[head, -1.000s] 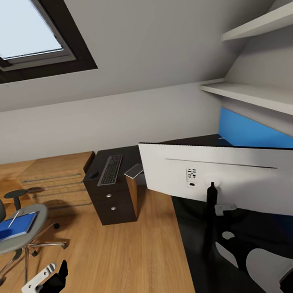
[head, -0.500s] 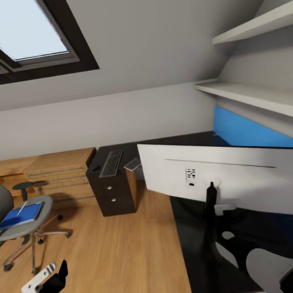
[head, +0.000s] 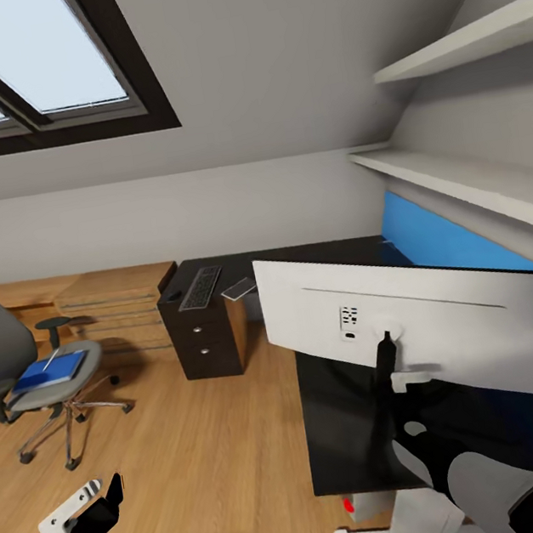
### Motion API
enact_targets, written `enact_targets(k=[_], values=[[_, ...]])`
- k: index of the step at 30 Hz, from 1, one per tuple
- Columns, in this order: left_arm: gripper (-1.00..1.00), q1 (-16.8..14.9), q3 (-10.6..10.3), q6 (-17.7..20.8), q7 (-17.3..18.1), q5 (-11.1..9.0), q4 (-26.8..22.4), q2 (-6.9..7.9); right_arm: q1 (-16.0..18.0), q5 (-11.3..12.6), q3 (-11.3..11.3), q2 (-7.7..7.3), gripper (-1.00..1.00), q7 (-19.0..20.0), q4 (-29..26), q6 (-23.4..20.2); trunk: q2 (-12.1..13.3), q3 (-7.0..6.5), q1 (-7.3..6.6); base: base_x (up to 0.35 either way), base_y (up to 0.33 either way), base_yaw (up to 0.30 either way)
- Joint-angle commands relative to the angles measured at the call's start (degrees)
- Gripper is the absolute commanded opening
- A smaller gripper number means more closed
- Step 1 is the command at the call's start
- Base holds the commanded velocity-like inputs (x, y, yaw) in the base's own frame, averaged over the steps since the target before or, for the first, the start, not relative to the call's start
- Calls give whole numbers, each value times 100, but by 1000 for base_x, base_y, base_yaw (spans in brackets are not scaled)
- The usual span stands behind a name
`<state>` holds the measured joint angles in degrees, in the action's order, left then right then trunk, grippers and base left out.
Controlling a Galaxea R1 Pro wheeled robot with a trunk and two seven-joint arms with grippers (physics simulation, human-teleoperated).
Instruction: In the bedroom, organize the workspace by keeping the computer under the desk, ensuring the monitor is on the desk, placing the keyboard on the desk next to the monitor, placing the mouse on the desk next to the keyboard, moving the folder from the swivel chair onto the desk next to the mouse, stacking the notebook on top of the folder with the pen on top of the notebook, and positioning the swivel chair next to the desk.
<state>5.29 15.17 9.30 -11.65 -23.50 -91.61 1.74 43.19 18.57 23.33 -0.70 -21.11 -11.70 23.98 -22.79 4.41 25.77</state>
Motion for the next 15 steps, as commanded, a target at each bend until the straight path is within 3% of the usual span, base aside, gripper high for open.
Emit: enact_targets(k=[1, 15], values=[[100, -2, -5, 27, -30, -51, -10, 2, 3, 45, 93, -2, -100, -25, -6, 10, -13, 11, 1, -151, -138, 245], [100, -2, -14, 28, -31, -49, 55, 2, 5, 42, 93, 0, -100, -25, -7, 10, -13, 11, 1, -24, -22, 272]])
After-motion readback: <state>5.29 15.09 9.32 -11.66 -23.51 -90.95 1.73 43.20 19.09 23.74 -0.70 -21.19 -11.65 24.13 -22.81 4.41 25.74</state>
